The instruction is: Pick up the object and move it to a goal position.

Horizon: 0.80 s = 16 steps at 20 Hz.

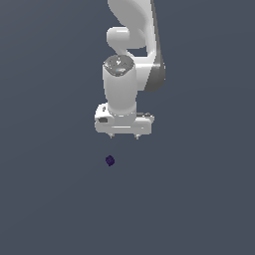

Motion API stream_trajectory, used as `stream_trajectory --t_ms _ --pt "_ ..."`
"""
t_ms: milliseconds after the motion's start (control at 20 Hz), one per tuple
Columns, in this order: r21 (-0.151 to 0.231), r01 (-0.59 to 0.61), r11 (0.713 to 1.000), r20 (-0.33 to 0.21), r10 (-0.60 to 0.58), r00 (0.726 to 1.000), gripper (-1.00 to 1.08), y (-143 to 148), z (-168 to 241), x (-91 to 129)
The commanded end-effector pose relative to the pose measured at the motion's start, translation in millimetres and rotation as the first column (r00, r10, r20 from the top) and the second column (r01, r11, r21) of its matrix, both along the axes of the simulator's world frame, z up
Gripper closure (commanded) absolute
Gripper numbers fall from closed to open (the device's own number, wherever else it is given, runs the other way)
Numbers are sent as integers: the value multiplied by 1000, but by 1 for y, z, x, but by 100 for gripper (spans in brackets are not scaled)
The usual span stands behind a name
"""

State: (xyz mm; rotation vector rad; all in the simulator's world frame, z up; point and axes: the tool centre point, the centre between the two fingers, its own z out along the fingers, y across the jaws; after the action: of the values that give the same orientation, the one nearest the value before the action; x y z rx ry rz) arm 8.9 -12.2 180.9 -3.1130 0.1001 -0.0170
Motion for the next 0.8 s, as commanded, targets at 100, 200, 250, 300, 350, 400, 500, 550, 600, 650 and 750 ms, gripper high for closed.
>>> stream_trajectory --t_ms 100,200,250,300,350,400,500,550,600,650,750 --pt "-3 -1 1000 3 1 1000 -92 -1 2 1" --pt "-11 -5 1000 12 5 1000 -92 -4 6 2" --pt "-16 -8 1000 18 8 1000 -92 -6 9 3" --pt "-23 -11 1000 25 11 1000 -92 -8 13 5" --pt "-27 -13 1000 30 14 999 -92 -10 15 6" --pt "-31 -15 999 33 16 999 -92 -11 17 6" --pt "-33 -17 999 36 18 999 -92 -12 18 7" --pt "-32 -17 999 35 18 999 -92 -12 18 7" --pt "-31 -15 999 34 16 999 -92 -11 18 6" --pt "-31 -14 999 34 15 999 -92 -11 18 6" --pt "-31 -15 999 34 16 999 -92 -11 18 6"
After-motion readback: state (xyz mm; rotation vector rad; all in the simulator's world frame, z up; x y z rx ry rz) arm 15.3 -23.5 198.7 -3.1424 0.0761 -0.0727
